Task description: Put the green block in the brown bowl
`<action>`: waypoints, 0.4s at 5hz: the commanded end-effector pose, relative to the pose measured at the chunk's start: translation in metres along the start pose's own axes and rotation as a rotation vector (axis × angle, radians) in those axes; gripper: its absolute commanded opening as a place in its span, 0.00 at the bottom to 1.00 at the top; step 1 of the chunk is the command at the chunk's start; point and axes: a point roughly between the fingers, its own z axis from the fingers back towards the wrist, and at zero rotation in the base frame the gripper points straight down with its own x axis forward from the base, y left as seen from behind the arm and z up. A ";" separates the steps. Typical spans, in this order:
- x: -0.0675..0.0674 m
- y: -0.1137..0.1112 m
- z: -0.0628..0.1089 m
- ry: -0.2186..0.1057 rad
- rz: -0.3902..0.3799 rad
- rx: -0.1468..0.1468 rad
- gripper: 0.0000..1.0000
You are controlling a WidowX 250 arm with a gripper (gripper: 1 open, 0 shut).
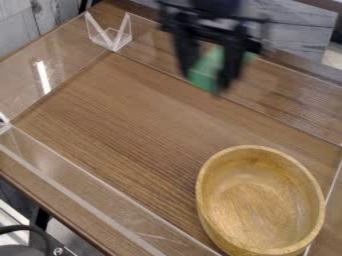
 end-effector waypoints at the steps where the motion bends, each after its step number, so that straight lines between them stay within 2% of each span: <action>1: -0.026 -0.050 -0.005 -0.039 -0.094 0.011 0.00; 2: -0.033 -0.079 -0.029 -0.050 -0.139 0.026 0.00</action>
